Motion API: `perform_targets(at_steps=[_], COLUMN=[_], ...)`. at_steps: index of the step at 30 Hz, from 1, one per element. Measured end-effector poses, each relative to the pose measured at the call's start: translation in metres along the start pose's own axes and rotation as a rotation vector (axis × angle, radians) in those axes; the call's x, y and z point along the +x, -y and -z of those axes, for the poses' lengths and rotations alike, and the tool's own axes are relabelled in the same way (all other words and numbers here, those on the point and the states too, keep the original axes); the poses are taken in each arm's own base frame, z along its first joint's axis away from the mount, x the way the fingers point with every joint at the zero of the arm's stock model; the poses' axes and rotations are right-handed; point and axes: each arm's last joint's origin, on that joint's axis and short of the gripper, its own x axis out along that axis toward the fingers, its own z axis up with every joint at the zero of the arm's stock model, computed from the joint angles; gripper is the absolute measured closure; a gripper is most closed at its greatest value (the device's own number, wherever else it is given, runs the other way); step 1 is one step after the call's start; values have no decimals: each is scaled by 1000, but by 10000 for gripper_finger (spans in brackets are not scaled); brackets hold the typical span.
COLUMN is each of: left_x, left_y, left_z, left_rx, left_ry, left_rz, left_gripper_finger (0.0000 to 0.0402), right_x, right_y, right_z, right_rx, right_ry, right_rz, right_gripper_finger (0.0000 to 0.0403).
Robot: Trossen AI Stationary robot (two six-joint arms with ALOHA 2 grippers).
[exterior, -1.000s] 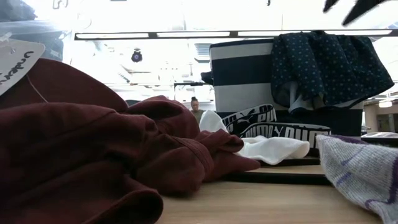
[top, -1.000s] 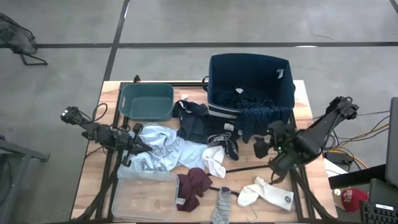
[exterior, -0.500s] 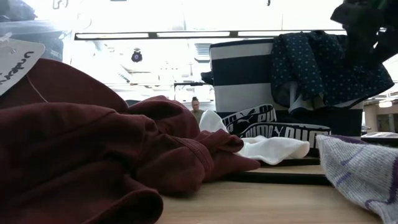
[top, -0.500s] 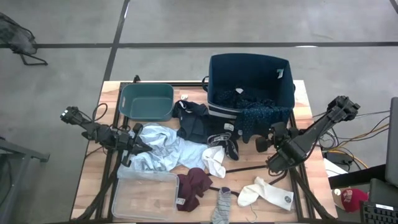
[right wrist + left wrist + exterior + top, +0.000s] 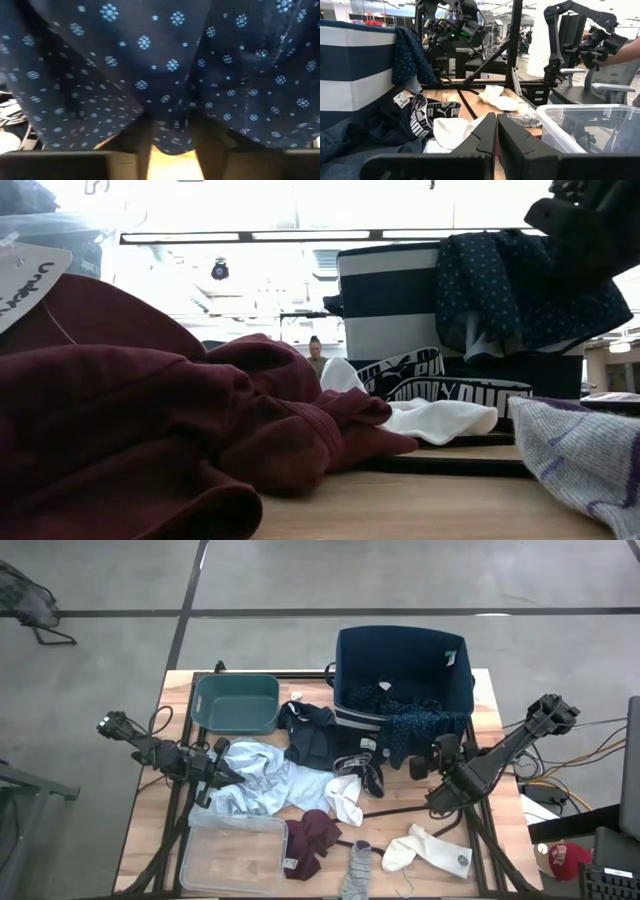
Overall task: Pick & Place Cloths
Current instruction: Put the blue long sleeve into the blue bin
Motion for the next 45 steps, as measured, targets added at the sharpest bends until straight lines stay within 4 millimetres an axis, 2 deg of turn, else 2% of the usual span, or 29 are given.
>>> perform_targets(at_steps=[3, 4, 7, 11, 17, 23, 28, 40, 45], left_x=[0, 0, 0, 0, 0, 0, 0, 0, 0], left_y=[0, 0, 0, 0, 0, 0, 0, 0, 0], left_z=[0, 0, 0, 0, 0, 0, 0, 0, 0], left_rx=[0, 0, 0, 0, 0, 0, 0, 0, 0], left_ry=[0, 0, 0, 0, 0, 0, 0, 0, 0], left_rz=[0, 0, 0, 0, 0, 0, 0, 1, 0], left_gripper_finger=[383, 383, 383, 383, 383, 383, 383, 383, 383], right_x=[-4, -6, -15, -38, -82, -116, -124, -127, -134], right_y=[-3, -4, -8, -19, -31, -27, -19, 12, 16], right_z=[-3, -5, -13, -33, -80, -133, -174, -264, -303], right_rx=[11, 10, 26, 15, -39, -8, 4, 29, 14], right_ry=[-8, -12, -15, -20, 44, 241, 390, 548, 642], right_rz=[-18, -26, -71, -166, -350, -449, -390, -128, -79], right_gripper_finger=[372, 382, 390, 393, 394, 394, 394, 394, 394])
